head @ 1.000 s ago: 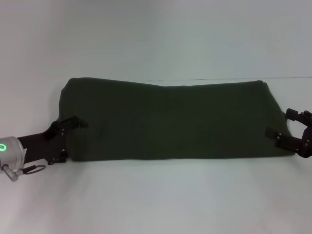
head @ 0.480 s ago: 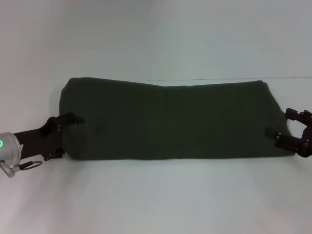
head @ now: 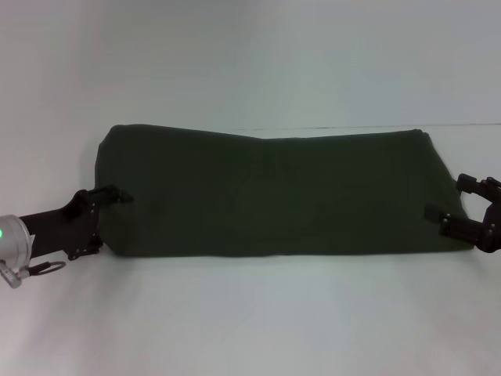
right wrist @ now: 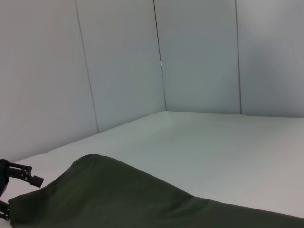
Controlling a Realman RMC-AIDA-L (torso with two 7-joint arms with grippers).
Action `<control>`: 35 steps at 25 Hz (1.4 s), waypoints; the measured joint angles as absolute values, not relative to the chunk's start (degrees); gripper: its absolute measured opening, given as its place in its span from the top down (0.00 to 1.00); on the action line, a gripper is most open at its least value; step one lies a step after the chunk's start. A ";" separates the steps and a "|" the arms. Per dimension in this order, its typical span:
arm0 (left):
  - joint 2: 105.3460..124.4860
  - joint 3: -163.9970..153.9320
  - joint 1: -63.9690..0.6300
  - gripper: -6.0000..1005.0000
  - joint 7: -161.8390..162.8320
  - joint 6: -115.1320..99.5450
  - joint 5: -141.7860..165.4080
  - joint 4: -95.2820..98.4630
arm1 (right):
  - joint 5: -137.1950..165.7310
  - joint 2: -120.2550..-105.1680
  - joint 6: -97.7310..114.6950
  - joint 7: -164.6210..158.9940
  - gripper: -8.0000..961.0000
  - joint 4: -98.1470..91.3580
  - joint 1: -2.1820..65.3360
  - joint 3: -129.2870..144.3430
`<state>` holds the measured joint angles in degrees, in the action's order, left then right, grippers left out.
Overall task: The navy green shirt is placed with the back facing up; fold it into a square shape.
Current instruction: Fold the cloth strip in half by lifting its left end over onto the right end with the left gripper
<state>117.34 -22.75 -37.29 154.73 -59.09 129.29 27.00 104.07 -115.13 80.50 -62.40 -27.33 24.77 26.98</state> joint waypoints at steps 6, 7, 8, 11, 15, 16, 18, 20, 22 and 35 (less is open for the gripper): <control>117.34 -22.77 -37.21 0.19 154.44 -59.06 129.66 27.03 | 104.12 -115.13 80.50 -62.40 0.02 -27.33 24.79 27.05; 117.33 -22.77 -37.19 0.20 154.41 -59.05 129.95 27.08 | 104.13 -115.13 80.50 -62.41 0.02 -27.33 24.78 27.08; 117.34 -22.77 -37.20 0.20 154.40 -59.06 130.28 27.13 | 104.13 -115.13 80.50 -62.42 0.02 -27.33 24.79 27.10; 117.34 -22.77 -37.27 0.25 154.39 -59.06 130.55 27.17 | 104.15 -115.13 80.50 -62.49 0.02 -27.33 24.79 27.15; 117.34 -22.76 -37.33 0.39 154.35 -59.06 130.58 27.25 | 104.15 -115.13 80.50 -62.54 0.02 -27.33 24.78 27.16; 117.34 -22.76 -37.33 0.42 154.25 -59.06 130.58 27.36 | 104.15 -115.13 80.50 -62.54 0.02 -27.33 24.79 27.16; 117.34 -22.76 -37.36 0.50 154.00 -59.06 130.60 27.54 | 104.15 -115.13 80.50 -62.55 0.02 -27.33 24.79 27.16; 117.34 -22.76 -37.40 0.53 153.75 -59.06 130.61 27.59 | 104.15 -115.13 80.51 -62.56 0.02 -27.33 24.79 27.20; 117.33 -22.76 -37.44 0.56 153.46 -59.06 130.61 27.60 | 104.16 -115.13 80.51 -62.57 0.02 -27.33 24.79 27.25; 117.33 -23.39 -37.60 0.70 153.00 -58.76 130.70 27.69 | 104.15 -115.14 80.51 -62.49 0.02 -27.33 24.78 27.29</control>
